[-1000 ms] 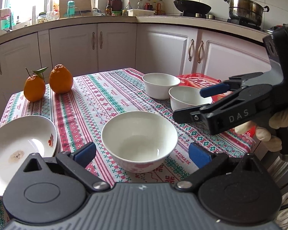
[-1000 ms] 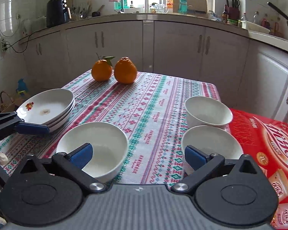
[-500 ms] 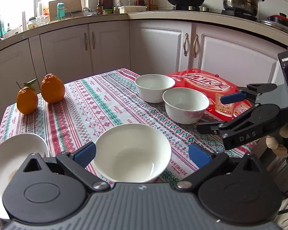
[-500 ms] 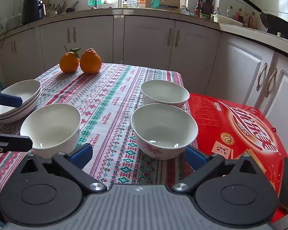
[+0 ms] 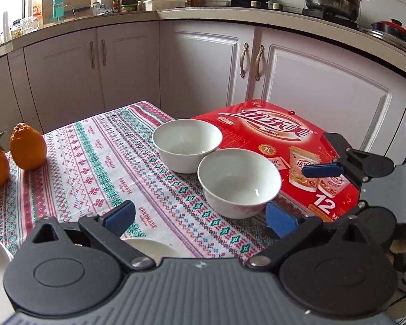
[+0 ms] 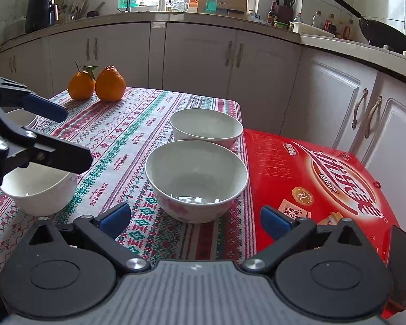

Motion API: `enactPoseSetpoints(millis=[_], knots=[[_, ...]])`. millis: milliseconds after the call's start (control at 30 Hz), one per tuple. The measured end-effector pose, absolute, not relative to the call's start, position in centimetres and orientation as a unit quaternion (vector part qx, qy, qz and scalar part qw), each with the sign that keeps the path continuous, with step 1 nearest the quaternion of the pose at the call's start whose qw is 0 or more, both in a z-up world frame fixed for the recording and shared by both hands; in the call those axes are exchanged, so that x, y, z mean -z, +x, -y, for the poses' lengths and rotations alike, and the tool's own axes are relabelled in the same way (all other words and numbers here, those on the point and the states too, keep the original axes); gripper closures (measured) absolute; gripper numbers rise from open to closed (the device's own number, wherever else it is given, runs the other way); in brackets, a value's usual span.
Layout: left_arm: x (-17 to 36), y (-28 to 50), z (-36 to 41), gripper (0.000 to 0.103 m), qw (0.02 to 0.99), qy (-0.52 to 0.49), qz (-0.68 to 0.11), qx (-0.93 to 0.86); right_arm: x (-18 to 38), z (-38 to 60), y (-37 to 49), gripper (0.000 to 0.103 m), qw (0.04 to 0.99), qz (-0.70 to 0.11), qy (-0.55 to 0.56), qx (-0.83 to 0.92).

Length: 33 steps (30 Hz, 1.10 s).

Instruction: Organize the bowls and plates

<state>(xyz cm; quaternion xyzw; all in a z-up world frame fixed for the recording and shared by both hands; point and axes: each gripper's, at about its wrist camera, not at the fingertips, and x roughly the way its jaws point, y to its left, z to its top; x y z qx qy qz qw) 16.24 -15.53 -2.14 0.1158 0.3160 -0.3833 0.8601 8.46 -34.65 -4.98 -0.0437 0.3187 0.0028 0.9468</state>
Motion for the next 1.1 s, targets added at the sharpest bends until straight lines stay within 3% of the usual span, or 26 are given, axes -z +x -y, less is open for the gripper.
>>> enactPoseSetpoints(millis=[467, 733, 967, 1100], knots=[[4.1, 21.4, 21.8, 0.001, 0.825, 0.122, -0.36, 0.418, 6.6, 36.1, 11.0, 0.0, 0.944, -0.323, -0.057, -0.047], [5.4, 23.5, 23.3, 0.013, 0.813, 0.134, -0.389, 0.413, 6.8, 36.1, 11.9, 0.0, 0.945, -0.315, -0.058, -0.07], [5.5, 23.9, 24.2, 0.014, 0.808, 0.149, -0.389, 0.416, 6.9, 36.3, 12.1, 0.001, 0.944, -0.315, -0.062, -0.08], [5.8, 24.1, 24.7, 0.031, 0.798, 0.146, -0.401, 0.425, 6.9, 36.5, 12.0, 0.002, 0.944, -0.313, -0.06, -0.081]])
